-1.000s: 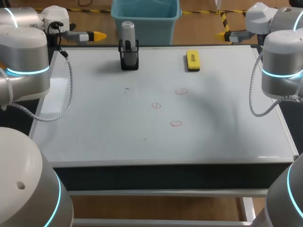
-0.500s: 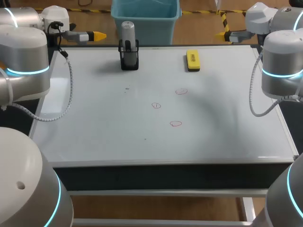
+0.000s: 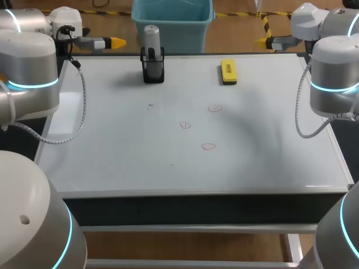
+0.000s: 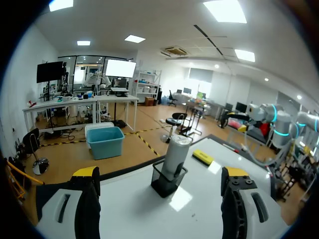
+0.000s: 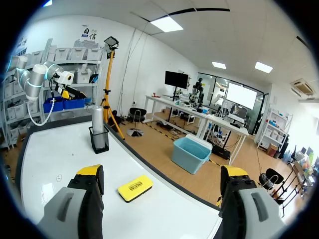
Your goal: Pick up the inspection probe, press it on each red-marked spot on the whiteboard one by one, put down the probe, pick up the eraser, and wipe off all the red marks.
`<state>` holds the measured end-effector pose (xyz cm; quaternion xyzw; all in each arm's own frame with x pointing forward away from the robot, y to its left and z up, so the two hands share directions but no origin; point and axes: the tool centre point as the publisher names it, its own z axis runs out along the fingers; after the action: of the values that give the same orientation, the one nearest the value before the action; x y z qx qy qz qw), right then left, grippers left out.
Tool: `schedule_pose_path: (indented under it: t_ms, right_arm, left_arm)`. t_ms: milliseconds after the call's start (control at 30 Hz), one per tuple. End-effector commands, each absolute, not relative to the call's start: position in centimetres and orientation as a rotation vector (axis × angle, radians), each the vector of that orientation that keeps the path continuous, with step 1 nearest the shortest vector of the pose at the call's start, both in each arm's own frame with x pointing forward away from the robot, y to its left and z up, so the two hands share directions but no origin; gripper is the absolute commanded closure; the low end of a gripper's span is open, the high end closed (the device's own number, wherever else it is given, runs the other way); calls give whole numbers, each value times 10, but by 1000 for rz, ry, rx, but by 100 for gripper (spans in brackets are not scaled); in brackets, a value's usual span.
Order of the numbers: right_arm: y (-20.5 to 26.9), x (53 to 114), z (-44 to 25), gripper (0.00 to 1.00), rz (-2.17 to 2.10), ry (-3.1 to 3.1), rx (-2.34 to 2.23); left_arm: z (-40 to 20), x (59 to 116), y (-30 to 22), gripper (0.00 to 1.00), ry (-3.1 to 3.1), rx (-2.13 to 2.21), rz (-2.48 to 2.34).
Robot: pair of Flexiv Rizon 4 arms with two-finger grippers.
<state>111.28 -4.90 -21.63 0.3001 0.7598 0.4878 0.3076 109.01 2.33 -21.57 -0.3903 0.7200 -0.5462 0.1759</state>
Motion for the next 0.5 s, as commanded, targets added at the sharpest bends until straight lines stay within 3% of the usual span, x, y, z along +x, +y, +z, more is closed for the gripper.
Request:
schedule_pose_path:
  t_ms: [33, 500]
  right_arm:
    - [-49, 1113, -216, 0, 1290, 2011, 793]
    - [-49, 1113, -216, 0, 1290, 2011, 793]
  left_arm:
    - [-216, 1090, 23, 0, 2037, -1105, -1549]
    - [-221, 1098, 17, 0, 2087, -1036, -1577]
